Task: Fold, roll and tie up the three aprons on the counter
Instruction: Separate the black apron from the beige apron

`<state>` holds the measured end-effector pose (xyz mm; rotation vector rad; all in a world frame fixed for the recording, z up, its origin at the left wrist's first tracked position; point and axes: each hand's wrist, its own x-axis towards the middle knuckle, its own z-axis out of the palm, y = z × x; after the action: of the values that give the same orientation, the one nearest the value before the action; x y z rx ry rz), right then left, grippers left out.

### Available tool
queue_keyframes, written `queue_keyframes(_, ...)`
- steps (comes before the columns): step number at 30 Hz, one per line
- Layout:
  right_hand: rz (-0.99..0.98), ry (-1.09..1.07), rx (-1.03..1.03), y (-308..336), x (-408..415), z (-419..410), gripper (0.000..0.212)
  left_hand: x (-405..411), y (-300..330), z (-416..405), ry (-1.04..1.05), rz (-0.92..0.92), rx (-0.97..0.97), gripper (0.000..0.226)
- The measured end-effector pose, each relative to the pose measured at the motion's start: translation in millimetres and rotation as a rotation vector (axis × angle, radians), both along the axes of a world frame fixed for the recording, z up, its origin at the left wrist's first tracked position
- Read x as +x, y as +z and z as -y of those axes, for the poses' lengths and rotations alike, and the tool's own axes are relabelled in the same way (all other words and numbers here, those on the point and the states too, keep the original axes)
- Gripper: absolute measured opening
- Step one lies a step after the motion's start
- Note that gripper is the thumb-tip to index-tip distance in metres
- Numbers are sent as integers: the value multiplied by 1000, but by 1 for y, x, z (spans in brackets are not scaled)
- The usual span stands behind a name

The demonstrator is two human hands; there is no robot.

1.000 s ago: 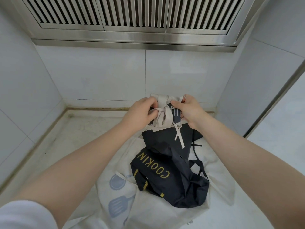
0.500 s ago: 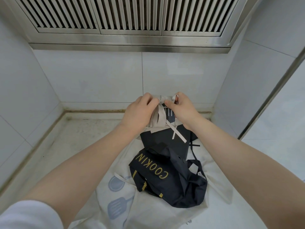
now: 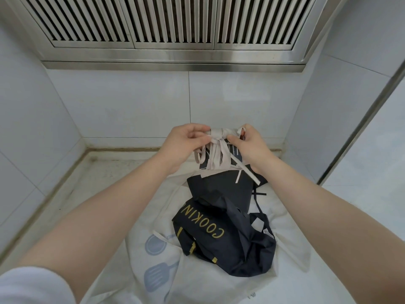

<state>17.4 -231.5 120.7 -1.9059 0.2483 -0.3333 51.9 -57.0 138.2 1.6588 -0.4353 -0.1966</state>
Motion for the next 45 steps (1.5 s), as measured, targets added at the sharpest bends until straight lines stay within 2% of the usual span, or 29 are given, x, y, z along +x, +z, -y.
queue_keyframes(3, -20, 29, -38, -1, -4, 3, 20, -2, 9, 3, 157, -228, -174, 10)
queue_keyframes(6, -61, 42, -80, -9, -9, 4, 21, 6, 20, 1, 241, -504, -526, 16)
queue_keyframes(8, -69, 45, -57, -11, -11, 3, 24, 13, 27, 0, 239, -530, -732, 21)
queue_keyframes(10, -68, 48, 0, -9, -11, 1, 27, 16, 33, 0, 272, -468, -875, 21)
queue_keyframes(11, -60, 32, 37, -8, -10, 0, 27, 17, 33, 1, 302, -441, -865, 21)
queue_keyframes(12, -48, 4, 87, -5, -9, 0, 28, 19, 30, 1, 336, -424, -772, 29)
queue_keyframes(14, -7, -64, 198, -2, -6, 0, 29, 21, 18, 0, 357, -473, -470, 55)
queue_keyframes(16, 23, -115, 185, 0, -4, 2, 30, 15, 7, 1, 265, -607, -245, 63)
queue_keyframes(18, 32, -143, 141, 0, -4, 4, 31, 3, 0, 6, 110, -713, -83, 56)
queue_keyframes(21, 37, -164, 162, -6, -4, 4, 29, -7, -3, 16, -59, -733, 78, 64)
queue_keyframes(22, 40, -158, 154, -7, -6, 4, 28, -7, -4, 19, -76, -729, 100, 70)
queue_keyframes(24, 53, -107, 117, -9, -8, 3, 27, -7, -3, 24, -51, -754, 11, 72)
queue_keyframes(26, 60, -17, 62, -6, -12, 3, 26, -7, -1, 27, -10, -809, -160, 63)
queue_keyframes(28, 31, 84, 41, -1, -15, 5, 27, -10, -1, 28, 51, -829, -249, 54)
queue_keyframes(32, -51, 245, 103, 11, -20, 9, 31, -8, -5, 30, 180, -719, -358, 33)
queue_keyframes(34, -51, 205, 56, 22, -18, 15, 25, -2, -6, 28, 263, -539, -325, 25)
queue_keyframes(36, -31, 208, 31, 32, -18, 25, 21, 6, -9, 23, 273, -308, -180, 28)
queue_keyframes(38, -31, 247, 42, 39, -18, 30, 20, 8, -12, 19, 222, -107, -64, 30)
queue_keyframes(41, -67, 303, 95, 39, -15, 24, 31, 1, -14, 19, 69, 119, 32, 31)
queue_keyframes(43, -122, 300, 74, 32, -11, 23, 34, 2, -17, 16, -80, 163, 79, 31)
queue_keyframes(45, -183, 264, -68, 20, -13, 27, 32, 4, -28, 7, -229, 156, 185, 31)
